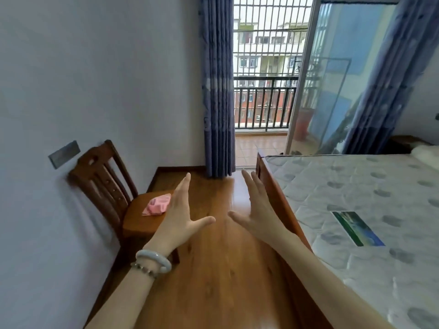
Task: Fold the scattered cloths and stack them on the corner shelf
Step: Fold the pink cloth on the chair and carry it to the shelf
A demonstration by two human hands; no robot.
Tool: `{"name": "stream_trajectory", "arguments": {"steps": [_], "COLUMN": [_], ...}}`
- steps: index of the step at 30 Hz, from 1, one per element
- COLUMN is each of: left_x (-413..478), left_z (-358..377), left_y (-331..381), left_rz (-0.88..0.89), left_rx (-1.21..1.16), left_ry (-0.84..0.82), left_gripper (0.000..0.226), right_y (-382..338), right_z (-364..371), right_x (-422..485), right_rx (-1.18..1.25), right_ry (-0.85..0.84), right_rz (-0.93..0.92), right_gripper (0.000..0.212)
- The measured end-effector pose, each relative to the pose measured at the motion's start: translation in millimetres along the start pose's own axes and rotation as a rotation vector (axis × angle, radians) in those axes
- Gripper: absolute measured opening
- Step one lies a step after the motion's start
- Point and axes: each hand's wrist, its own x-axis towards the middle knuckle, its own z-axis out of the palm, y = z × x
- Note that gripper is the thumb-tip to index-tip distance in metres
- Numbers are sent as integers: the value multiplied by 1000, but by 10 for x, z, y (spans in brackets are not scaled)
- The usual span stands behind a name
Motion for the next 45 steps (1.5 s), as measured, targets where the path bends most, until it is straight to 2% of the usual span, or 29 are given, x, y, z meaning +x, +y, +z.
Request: {"name": "stream_trajectory", "arguments": {"steps": [5,11,15,22,28,38,45], "left_x": [870,1423,1834,2803,3535,3849,4067], "left_z": [135,246,246,210,116,353,979], "left_y": [-322,-895,-1485,-2679,-3609,-4805,-5715], "left_rz": [-110,-224,-323,-389,-478,-735,-970], "left_rx": [-1,25,25,33,32,8,-19], "left_ry": [28,66,86,104,52,-1,25], "left_gripper": [112,112,113,108,107,110,101], "right_y": [496,825,947,1178,1200,1664,2341], "right_z": [192,699,1215,2242,3008,4307,5345], "right_x": [947,1846,2451,3661,4643,5546,5986], "right_rx": [43,137,172,191,214,249,245], "right_ry": [-69,-190,-267,-338,-407,-606,-800], "right_rz": [-15,-28,-33,-30,-9,47,72], "right_gripper": [99,99,98,96,91,87,78]}}
